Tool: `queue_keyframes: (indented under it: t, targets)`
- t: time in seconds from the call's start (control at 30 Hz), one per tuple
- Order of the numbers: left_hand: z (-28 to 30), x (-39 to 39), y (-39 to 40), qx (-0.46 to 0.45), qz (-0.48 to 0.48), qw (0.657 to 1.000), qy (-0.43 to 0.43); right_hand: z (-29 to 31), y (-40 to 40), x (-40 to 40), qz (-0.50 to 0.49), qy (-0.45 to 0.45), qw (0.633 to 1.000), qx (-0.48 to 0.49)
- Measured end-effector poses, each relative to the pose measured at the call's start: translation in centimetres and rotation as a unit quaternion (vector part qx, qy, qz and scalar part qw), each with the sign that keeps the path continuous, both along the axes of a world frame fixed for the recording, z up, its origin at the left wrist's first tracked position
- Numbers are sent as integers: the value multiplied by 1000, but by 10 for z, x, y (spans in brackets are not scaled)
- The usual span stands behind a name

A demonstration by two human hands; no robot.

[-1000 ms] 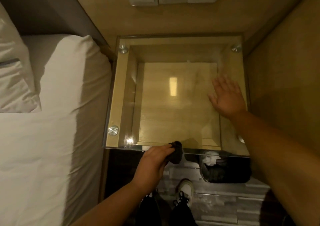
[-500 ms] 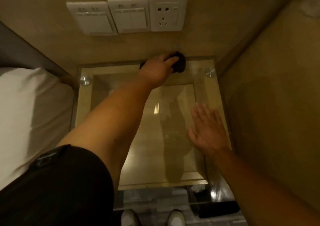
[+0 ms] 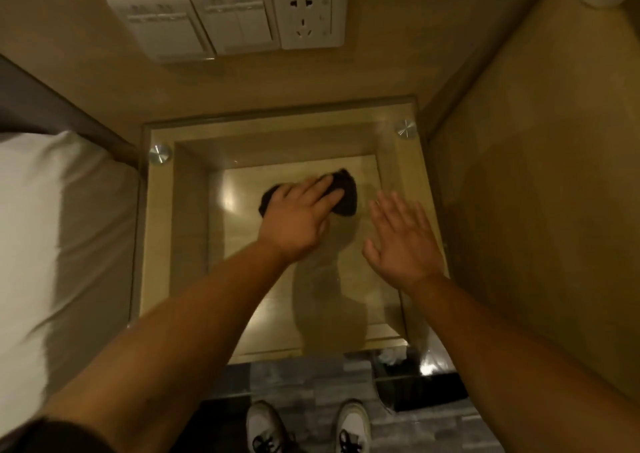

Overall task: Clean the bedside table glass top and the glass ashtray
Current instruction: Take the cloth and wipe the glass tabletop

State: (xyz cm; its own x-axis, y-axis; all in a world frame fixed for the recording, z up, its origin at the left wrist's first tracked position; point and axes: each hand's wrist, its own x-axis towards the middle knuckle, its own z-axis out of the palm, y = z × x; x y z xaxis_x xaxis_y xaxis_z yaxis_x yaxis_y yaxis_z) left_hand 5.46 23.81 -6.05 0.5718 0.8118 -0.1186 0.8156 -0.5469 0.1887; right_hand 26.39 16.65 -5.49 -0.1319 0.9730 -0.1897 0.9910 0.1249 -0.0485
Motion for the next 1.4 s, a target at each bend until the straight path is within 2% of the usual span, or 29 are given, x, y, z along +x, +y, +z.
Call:
queue_keyframes:
  t: [0.17,0.3,0.47,0.63,0.7,0.77,0.83,0.9,0.97,1.0,1.07,1.13,1.17,1.2,1.27,1.33,1.4]
  targets:
    - [7,-16,-112,-32,10,999,-1,1,-2,0,1,7,1000,-11]
    - [8,-20,-190,-48,4,999,-11,0,-4,1,-9,47,999,-4]
    - [12,-22,-237,-64,3,998,0,2,-6,0,-9,69,998,13]
    - [9,-29,-265,-71,-38,997,-4,1,-28,5,-72,69,995,18]
    - [9,-34,-272,-74,-39,996,-41,1,-35,9,-82,68,994,7]
    - [13,-35,-275,-76,-17,988,-133,2,-36,12,-83,62,995,0]
    - [26,-31,-264,-103,62,957,-264,0,-35,13,-81,54,995,-1]
    - [47,-24,-230,-156,211,893,-367,-2,-35,12,-81,42,996,0]
    - [65,-12,-172,-171,330,840,-396,-2,-35,12,-82,40,996,4]
    - [71,-4,-137,-149,355,833,-397,-2,-34,11,-82,42,996,7]
    - [76,15,-61,-84,336,861,-373,0,-34,10,-83,45,995,14]
    - [70,36,18,-38,263,907,-327,0,-33,9,-85,49,995,25]
    - [63,49,54,-44,213,930,-298,-1,-32,9,-87,51,994,29]
    - [54,59,81,-62,162,952,-251,-1,-33,8,-85,52,994,34]
    - [30,80,115,-88,87,988,-96,-5,-31,10,-76,45,996,26]
    - [11,92,122,-61,67,996,15,-7,-30,12,-67,37,997,20]
    - [6,92,117,-24,62,997,31,-9,-29,13,-70,40,996,26]
